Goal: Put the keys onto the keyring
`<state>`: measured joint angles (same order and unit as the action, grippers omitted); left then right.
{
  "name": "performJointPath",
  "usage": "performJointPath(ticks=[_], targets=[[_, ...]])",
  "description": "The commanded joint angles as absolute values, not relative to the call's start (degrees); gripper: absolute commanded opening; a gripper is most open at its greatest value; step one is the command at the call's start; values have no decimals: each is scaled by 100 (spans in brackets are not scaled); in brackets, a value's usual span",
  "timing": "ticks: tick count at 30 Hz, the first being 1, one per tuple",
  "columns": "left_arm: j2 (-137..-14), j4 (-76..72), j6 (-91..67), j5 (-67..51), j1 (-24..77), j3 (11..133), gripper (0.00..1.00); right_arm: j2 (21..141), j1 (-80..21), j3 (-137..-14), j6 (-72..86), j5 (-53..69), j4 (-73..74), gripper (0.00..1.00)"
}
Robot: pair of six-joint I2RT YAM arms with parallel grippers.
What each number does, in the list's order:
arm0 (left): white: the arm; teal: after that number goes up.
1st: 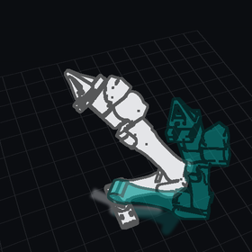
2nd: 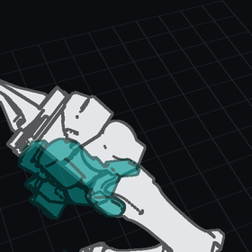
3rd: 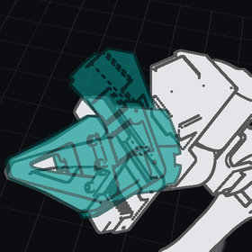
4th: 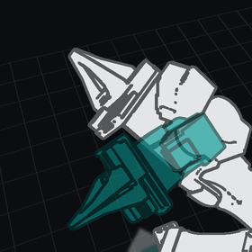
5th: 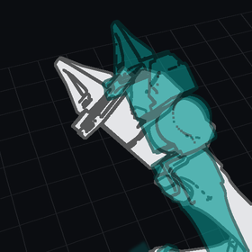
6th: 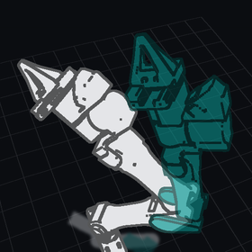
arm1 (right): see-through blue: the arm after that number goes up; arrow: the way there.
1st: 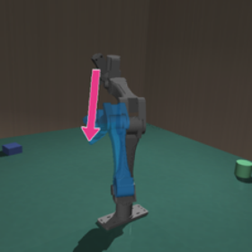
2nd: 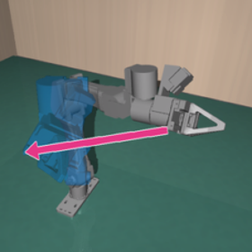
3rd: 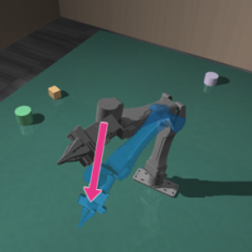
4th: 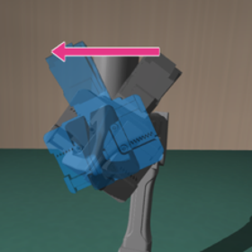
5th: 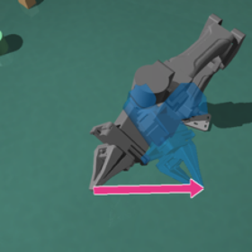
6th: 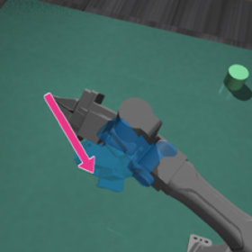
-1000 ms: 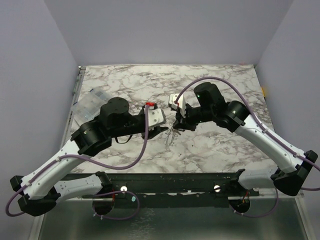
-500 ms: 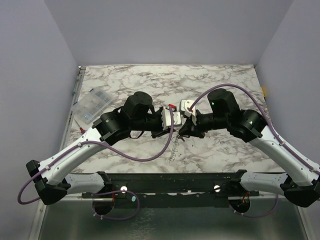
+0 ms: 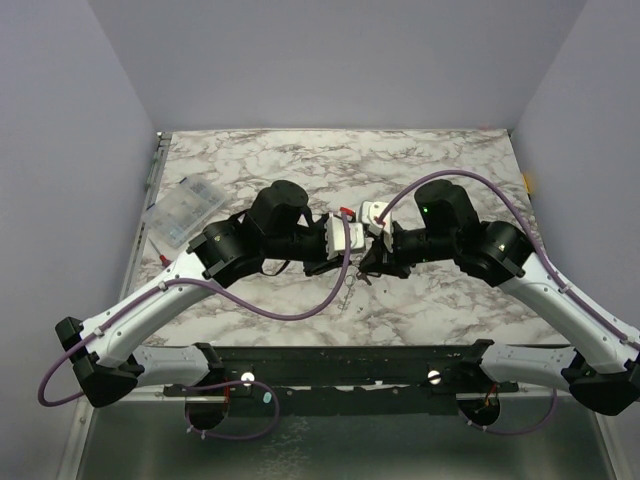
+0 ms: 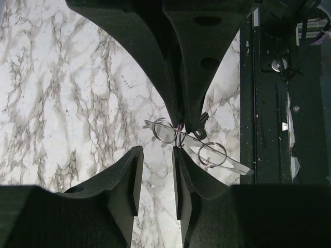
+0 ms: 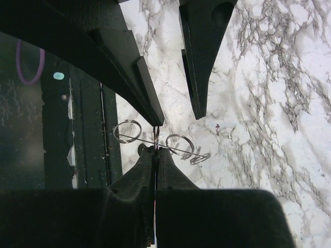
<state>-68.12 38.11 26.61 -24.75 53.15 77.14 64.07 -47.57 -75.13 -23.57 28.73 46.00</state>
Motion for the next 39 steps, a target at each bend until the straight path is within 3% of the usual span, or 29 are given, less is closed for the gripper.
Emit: performJointPath(ticks=[1, 9, 16, 22, 31, 35, 39], targets=[[-6836, 3298, 2423, -2997, 5337, 7697, 38, 6391, -4808, -7488, -2296, 2727, 4406, 1], [-6637, 2524, 2031, -3312, 5339, 7237, 40, 6345, -4816, -7456, -2279, 2606, 4225, 1], [-6304, 1548, 1613, -3263, 5339, 6612, 28, 6176, -4816, -7368, -2274, 2608, 3964, 1], [-6200, 1226, 1473, -3313, 5335, 6347, 26, 6178, -4816, -7374, -2265, 2632, 3889, 1], [-6185, 1245, 1409, -3334, 5337, 6363, 51, 6268, -4816, -7394, -2284, 2532, 3938, 0], [-6157, 1345, 1415, -3337, 5339, 6370, 55, 6105, -4817, -7302, -2273, 2616, 3794, 1], [-6015, 1389, 1448, -3326, 5335, 6357, 53, 6059, -4816, -7236, -2296, 2436, 3786, 1]])
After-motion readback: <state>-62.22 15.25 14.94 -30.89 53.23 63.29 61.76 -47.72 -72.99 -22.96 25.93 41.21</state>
